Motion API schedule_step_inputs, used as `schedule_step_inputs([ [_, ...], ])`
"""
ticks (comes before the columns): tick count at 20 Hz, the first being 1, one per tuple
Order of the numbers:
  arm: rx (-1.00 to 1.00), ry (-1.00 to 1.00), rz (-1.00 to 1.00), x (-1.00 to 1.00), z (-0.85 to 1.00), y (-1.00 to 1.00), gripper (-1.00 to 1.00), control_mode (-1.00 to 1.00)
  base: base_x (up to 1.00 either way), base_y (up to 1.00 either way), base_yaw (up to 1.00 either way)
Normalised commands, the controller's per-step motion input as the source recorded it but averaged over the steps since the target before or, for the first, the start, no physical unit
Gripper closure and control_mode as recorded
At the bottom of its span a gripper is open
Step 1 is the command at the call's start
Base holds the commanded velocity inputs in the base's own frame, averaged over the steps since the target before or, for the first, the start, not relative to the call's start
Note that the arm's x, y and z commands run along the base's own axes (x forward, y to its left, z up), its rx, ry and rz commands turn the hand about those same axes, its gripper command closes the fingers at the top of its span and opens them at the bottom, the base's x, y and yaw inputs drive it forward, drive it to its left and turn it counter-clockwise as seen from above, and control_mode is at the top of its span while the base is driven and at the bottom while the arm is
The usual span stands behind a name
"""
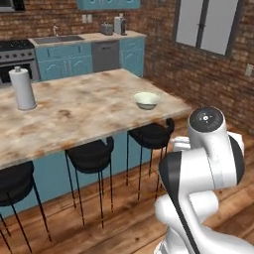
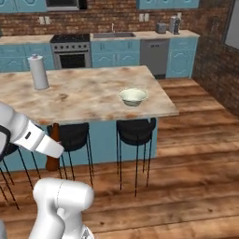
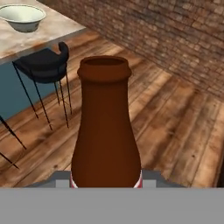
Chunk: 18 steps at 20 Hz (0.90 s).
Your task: Open the fridge, grab two sodas, and place both sodas inside the bowl with ice on the dining counter.
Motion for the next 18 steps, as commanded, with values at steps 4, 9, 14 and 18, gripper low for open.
schedule_step_inputs([
  [4,0.00,0.00,0.00,0.00,0.00,0.00,1.00,1.00,0.72,-0.72,0.34],
  [9,0.00,0.00,0.00,0.00,0.00,0.00,1.00,1.00,0.79,-0.61,0.37],
  [14,0.00,0.00,0.00,0.00,0.00,0.00,1.00,1.00,0.81,-0.40,0.36],
  [18,0.00,0.00,0.00,0.00,0.00,0.00,1.00,1.00,0.79,-0.41,0.36],
])
